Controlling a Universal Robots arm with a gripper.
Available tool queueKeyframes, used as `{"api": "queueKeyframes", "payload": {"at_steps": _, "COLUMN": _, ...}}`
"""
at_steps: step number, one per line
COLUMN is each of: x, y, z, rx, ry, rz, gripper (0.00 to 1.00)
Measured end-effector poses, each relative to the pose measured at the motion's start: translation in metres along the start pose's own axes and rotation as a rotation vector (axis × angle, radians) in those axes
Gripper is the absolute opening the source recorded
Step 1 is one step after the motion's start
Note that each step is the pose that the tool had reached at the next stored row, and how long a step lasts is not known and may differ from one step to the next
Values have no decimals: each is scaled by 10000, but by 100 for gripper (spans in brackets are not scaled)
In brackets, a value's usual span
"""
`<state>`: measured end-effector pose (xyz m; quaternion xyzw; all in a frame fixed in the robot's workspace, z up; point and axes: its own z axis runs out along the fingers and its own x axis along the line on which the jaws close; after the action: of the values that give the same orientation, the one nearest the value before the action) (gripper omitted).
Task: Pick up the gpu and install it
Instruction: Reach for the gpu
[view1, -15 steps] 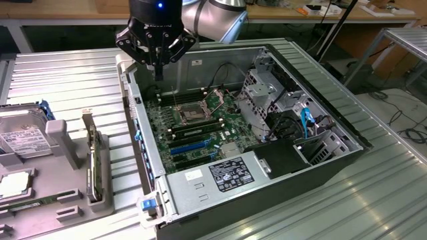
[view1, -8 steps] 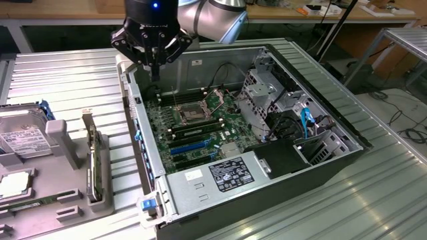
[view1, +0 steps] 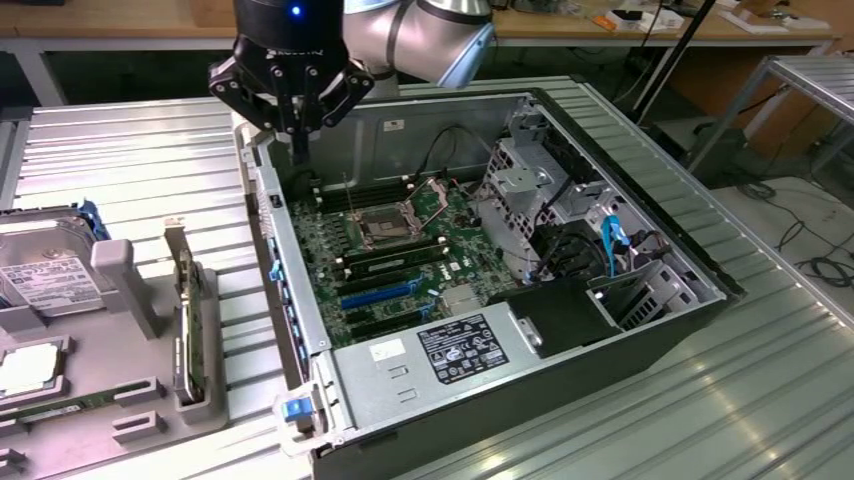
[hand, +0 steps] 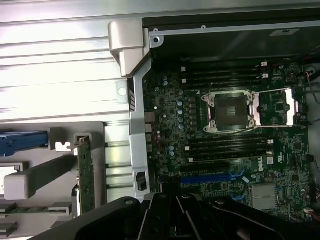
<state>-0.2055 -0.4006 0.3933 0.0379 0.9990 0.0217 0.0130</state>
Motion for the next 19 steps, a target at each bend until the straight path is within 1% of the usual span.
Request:
{"api": "queueKeyframes", "payload": {"at_steps": 6, "x": 84, "y": -10, "z": -2, "rx": -1, "ry": -1, "rz": 0, "gripper": 11}}
{"api": "queueKeyframes", "payload": {"at_steps": 19, "x": 205, "y": -23, "z": -6, "rx": 0, "ry": 0, "rz": 0, "gripper": 11}}
